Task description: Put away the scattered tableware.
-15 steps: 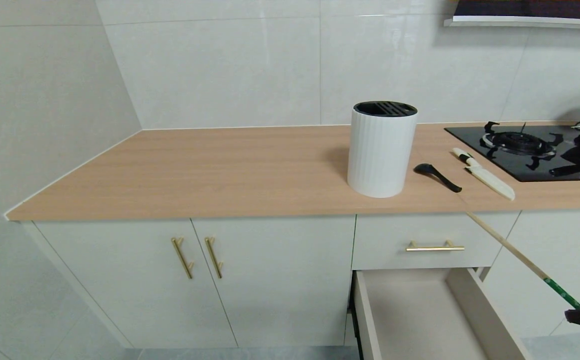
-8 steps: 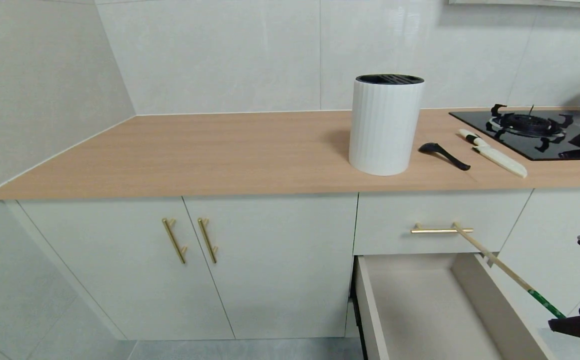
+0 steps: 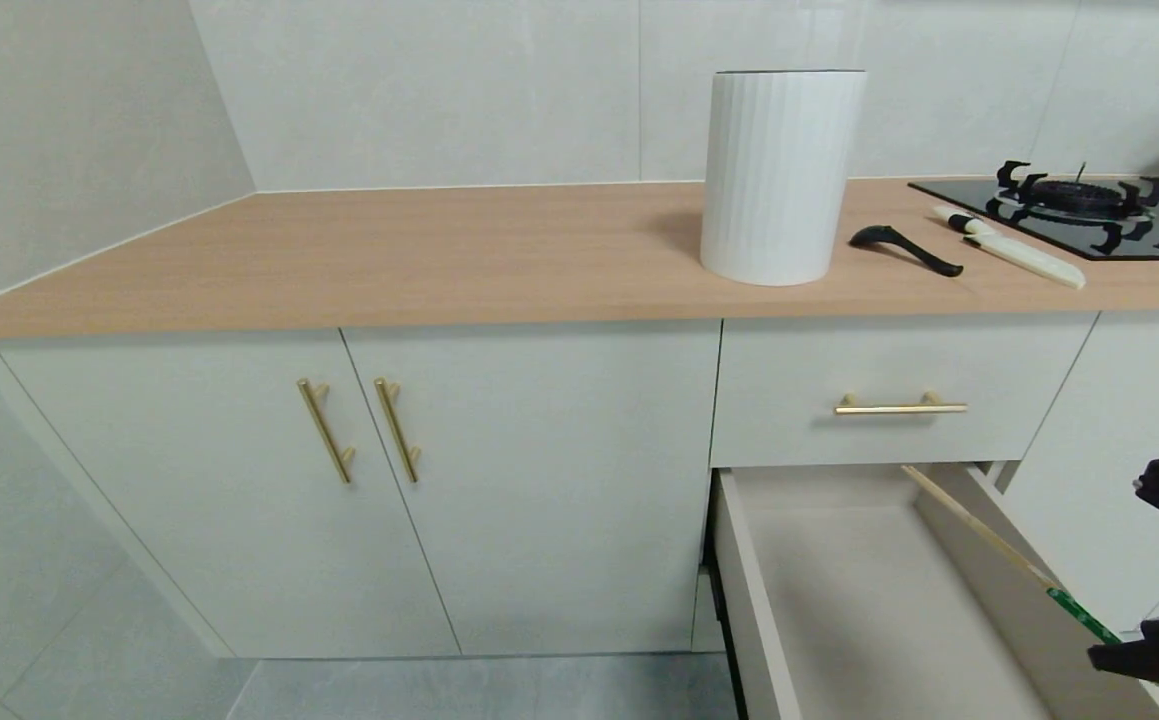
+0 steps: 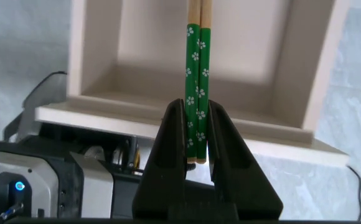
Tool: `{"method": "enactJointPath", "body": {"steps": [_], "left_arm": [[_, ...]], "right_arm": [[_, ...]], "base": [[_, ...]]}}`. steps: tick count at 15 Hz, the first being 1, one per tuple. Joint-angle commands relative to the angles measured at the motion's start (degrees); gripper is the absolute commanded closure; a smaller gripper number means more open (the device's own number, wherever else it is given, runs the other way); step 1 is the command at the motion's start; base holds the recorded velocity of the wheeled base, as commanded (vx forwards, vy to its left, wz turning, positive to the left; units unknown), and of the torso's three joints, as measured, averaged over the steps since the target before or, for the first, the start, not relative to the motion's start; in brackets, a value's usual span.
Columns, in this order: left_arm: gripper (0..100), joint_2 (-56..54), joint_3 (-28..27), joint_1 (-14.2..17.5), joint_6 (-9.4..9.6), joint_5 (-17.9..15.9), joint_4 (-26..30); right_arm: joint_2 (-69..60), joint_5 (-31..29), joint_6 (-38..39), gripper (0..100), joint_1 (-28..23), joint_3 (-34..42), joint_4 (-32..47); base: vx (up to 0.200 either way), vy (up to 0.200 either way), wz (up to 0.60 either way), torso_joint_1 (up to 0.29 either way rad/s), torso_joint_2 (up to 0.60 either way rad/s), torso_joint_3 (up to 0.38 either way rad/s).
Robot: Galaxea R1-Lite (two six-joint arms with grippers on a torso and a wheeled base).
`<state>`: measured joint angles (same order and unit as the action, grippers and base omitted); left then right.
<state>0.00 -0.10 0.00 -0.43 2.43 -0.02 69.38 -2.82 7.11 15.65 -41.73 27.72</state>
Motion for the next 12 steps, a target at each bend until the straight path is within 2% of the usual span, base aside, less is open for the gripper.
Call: {"method": "enactJointPath", "body": {"steps": [1,3,5,10,12], "left_arm": [[0,0.0,0.0,0.0,-0.01,0.0,0.0],[0,0.0,0.0,0.0,-0.01,0.0,0.0],[0,0.0,0.0,0.0,-0.01,0.0,0.0],[0,0.0,0.0,0.0,-0.01,0.0,0.0],[0,0.0,0.0,0.0,-0.01,0.0,0.0]], "right_arm": [[0.6,0.0,-0.1,100,0.1,0.2,0.0],[0.8,0.0,0.0,100,0.8,0.3,0.0],[0.8,0.0,0.0,100,0.9,0.3,-0.2],[5.2,0.3,0.0,100,0.9,0.2,-1.1],[13.4,0.2,0.0,100,0.9,0.1,-6.3]], "base": [[0.000,0.000,0.00,-0.041,0.44,0.378],[0.000,0.000,0.00,-0.034,0.38,0.337],[0.000,0.000,0.00,-0.017,0.14,0.132],[0.000,0.000,0.00,0.001,0.01,0.009],[0.000,0.000,0.00,0.000,0.00,0.000]]}}
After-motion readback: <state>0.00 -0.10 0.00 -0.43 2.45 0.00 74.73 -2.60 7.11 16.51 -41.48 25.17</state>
